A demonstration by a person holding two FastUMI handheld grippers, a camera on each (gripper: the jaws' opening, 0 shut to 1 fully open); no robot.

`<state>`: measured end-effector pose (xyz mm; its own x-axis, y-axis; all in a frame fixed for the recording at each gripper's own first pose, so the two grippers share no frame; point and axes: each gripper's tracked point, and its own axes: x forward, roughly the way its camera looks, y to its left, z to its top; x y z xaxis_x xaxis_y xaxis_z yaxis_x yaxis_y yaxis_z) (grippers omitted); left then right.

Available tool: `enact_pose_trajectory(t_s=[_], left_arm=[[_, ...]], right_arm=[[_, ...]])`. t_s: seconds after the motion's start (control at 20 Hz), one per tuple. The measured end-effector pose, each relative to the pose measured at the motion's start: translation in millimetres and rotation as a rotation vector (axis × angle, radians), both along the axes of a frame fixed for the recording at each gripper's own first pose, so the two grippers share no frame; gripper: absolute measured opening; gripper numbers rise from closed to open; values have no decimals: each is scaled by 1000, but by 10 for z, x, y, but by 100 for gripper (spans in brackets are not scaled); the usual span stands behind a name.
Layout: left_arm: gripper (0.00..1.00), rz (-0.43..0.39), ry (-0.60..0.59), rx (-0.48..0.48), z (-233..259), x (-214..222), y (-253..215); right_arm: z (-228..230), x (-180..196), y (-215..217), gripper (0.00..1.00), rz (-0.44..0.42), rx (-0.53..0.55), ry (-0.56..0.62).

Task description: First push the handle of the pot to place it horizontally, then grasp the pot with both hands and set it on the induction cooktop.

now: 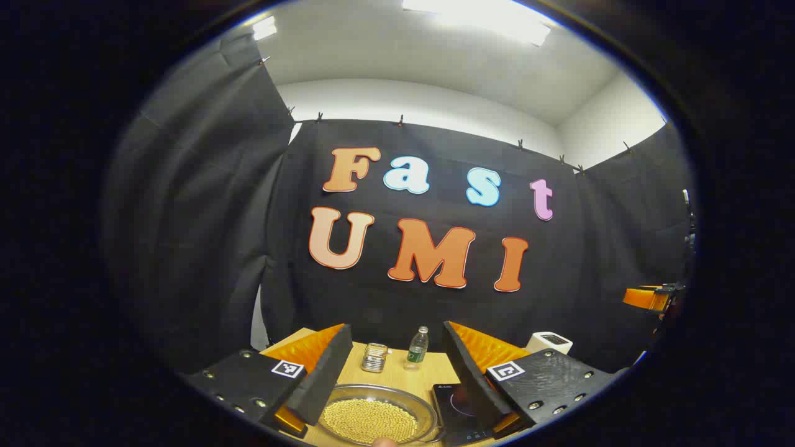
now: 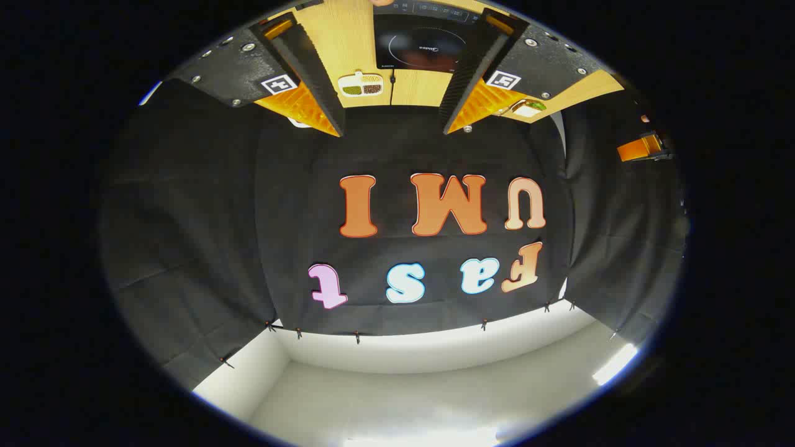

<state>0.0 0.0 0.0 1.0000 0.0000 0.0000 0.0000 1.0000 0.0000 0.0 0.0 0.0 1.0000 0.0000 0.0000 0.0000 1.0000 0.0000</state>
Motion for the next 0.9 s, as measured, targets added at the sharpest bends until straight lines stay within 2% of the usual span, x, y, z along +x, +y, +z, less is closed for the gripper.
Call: enact_pose_trajectory(t_s=[0.05, 0.8, 0.85, 0.9], left_arm=[[90, -7, 1, 4, -8, 24, -48], [90, -46, 25, 33, -152, 17, -457], [90, -46, 24, 32, -159, 21, -458], [90, -44, 25, 33, -161, 22, -467]], right_arm=[[8, 0, -5, 95, -3, -1, 0], [-71, -71, -111, 95, -4, -16, 21], [-79, -93, -105, 100, -1, -13, 23], [-77, -107, -102, 95, 3, -8, 25]])
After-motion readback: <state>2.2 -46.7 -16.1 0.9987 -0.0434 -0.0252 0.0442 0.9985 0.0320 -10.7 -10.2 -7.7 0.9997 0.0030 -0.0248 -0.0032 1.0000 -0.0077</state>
